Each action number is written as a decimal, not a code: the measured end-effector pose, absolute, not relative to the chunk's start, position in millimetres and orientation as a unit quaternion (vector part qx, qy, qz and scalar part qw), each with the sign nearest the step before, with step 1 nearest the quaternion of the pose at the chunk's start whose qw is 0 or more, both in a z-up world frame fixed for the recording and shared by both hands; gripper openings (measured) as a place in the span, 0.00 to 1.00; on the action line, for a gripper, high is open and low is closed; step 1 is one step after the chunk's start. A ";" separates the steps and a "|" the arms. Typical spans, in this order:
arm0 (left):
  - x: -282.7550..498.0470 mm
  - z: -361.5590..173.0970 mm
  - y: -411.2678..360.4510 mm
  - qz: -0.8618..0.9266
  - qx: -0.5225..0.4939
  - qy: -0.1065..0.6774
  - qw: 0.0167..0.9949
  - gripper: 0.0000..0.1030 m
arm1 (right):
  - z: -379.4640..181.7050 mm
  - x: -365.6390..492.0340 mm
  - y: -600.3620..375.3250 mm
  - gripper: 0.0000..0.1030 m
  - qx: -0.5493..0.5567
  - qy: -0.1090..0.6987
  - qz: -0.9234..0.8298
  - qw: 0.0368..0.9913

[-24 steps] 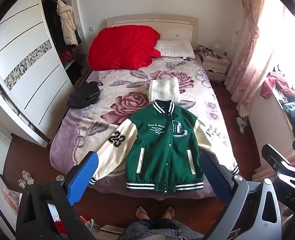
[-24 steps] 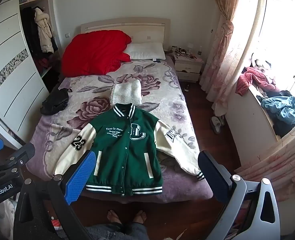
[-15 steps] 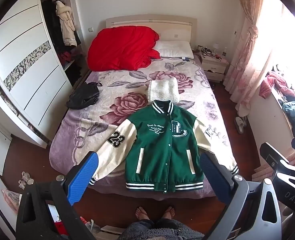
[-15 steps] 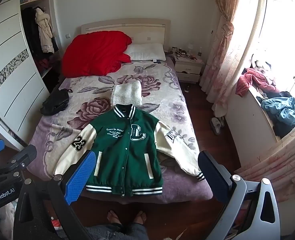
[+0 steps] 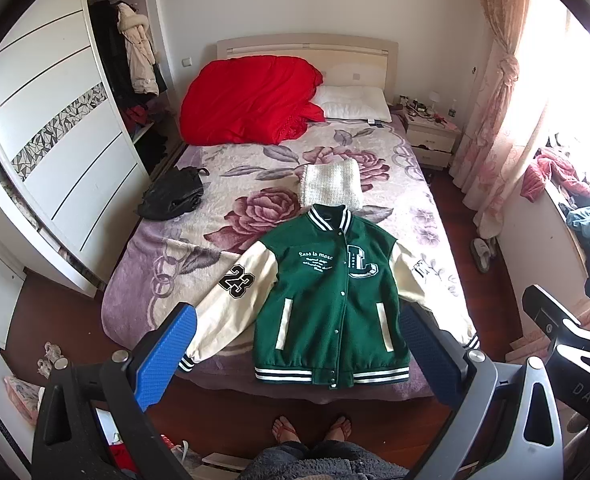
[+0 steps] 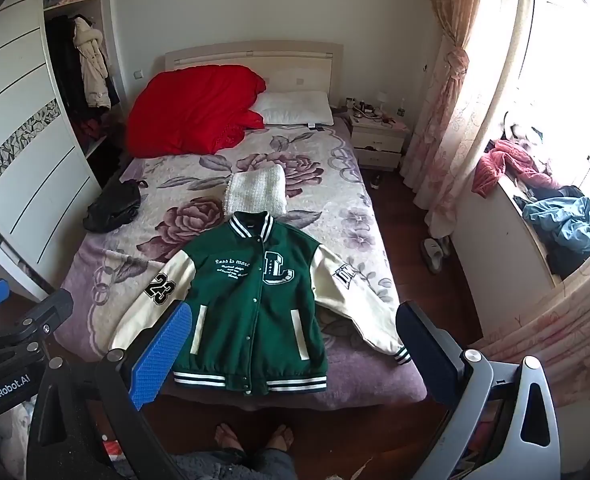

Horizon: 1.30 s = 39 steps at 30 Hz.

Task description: Fold large clothes

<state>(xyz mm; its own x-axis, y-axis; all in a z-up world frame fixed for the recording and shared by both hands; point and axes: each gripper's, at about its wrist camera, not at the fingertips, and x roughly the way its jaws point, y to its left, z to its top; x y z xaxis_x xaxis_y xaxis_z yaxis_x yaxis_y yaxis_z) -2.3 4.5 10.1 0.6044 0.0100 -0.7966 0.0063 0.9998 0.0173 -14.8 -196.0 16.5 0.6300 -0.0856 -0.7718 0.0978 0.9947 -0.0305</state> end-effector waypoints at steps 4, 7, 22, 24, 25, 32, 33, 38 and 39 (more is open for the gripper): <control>-3.5 8.9 4.5 0.002 0.008 0.442 0.897 1.00 | 14.3 -13.7 -194.3 1.00 0.005 0.429 -0.047 0.902; -4.3 8.9 4.5 0.003 0.009 0.441 0.897 1.00 | 12.4 -12.7 -193.2 1.00 0.005 0.429 -0.046 0.902; -2.0 4.5 6.9 0.005 0.006 0.440 0.898 1.00 | 8.3 -11.7 -190.2 1.00 0.004 0.426 -0.049 0.904; -0.8 2.1 7.6 0.004 0.003 0.443 0.897 1.00 | 8.0 -12.6 -190.5 1.00 0.004 0.426 -0.048 0.903; -0.7 2.0 7.8 0.005 0.004 0.443 0.897 1.00 | 8.3 -13.1 -190.5 1.00 0.003 0.427 -0.047 0.903; -0.3 0.8 7.4 0.005 0.004 0.442 0.897 1.00 | 3.8 -12.8 -189.8 1.00 0.001 0.427 -0.047 0.903; -0.1 0.8 7.9 0.005 0.003 0.442 0.897 1.00 | 3.3 -12.6 -189.4 1.00 0.000 0.427 -0.048 0.903; 1.0 1.1 7.9 0.004 0.001 0.441 0.897 1.00 | 2.2 -10.5 -189.7 1.00 0.000 0.427 -0.049 0.903; 1.4 1.1 7.7 0.004 0.001 0.441 0.897 1.00 | 1.8 -9.9 -189.7 1.00 0.000 0.426 -0.049 0.903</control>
<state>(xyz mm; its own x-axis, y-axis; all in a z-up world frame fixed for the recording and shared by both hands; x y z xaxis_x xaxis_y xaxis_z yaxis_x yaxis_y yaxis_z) 1.4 7.7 1.1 0.6109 0.0081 -0.7917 -0.0062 1.0000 0.0054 -9.9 -189.7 1.8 0.6318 -0.0892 -0.7699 0.0887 0.9952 -0.0425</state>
